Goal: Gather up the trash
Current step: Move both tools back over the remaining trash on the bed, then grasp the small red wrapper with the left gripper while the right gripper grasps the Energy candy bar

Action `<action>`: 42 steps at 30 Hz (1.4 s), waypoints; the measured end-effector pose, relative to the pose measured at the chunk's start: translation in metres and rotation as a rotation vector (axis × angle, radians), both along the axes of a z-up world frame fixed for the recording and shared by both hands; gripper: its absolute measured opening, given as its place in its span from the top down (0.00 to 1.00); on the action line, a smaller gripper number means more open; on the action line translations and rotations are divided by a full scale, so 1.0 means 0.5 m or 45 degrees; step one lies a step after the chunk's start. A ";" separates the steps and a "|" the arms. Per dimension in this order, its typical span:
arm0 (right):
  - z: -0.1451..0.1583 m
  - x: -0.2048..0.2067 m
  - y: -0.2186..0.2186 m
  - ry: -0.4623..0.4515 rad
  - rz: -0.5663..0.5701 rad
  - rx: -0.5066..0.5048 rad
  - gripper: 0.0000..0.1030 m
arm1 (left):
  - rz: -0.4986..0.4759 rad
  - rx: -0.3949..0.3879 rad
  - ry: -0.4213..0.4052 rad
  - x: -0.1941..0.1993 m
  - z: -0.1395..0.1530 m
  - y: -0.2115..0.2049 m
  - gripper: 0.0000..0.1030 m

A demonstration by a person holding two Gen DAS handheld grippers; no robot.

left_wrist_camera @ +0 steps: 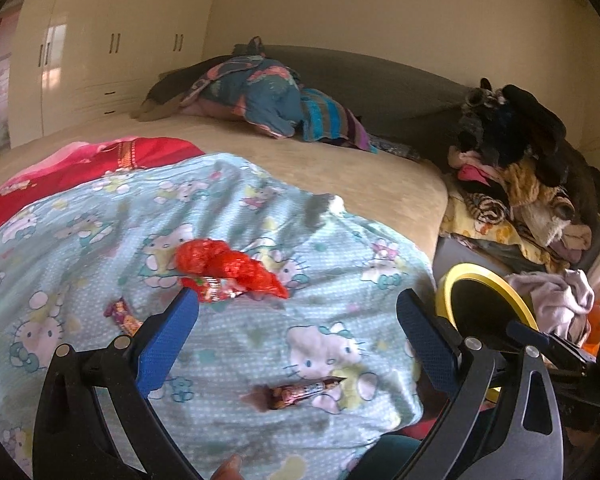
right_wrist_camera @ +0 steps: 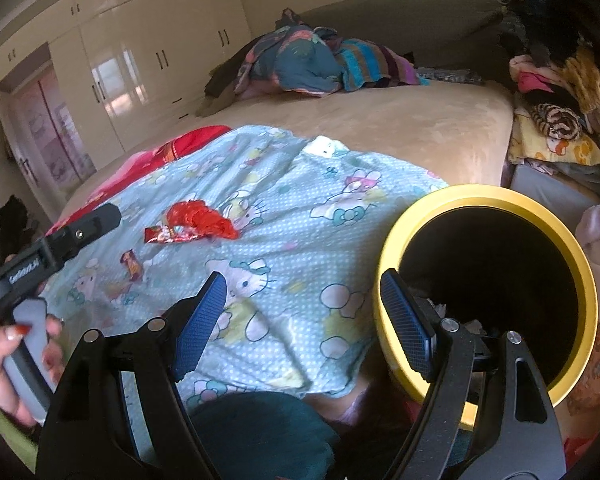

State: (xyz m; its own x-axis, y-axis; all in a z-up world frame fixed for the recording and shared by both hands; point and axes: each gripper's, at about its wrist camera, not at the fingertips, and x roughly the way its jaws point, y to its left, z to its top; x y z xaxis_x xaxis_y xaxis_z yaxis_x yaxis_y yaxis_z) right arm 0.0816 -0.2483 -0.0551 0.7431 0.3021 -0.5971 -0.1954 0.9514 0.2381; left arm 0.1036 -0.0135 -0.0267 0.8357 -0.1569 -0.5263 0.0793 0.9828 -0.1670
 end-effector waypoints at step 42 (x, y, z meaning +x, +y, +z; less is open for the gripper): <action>-0.157 0.102 0.321 0.221 0.678 -0.397 0.74 | 0.101 -0.206 0.263 0.144 -0.133 0.167 0.24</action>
State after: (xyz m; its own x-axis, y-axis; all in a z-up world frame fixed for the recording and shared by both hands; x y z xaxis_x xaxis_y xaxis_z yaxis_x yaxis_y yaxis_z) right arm 0.1324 -0.0877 -0.1338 0.4235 0.3958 -0.8149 -0.6437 0.7644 0.0367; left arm 0.1755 0.0702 -0.0933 0.7263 -0.1912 -0.6603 -0.0490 0.9437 -0.3272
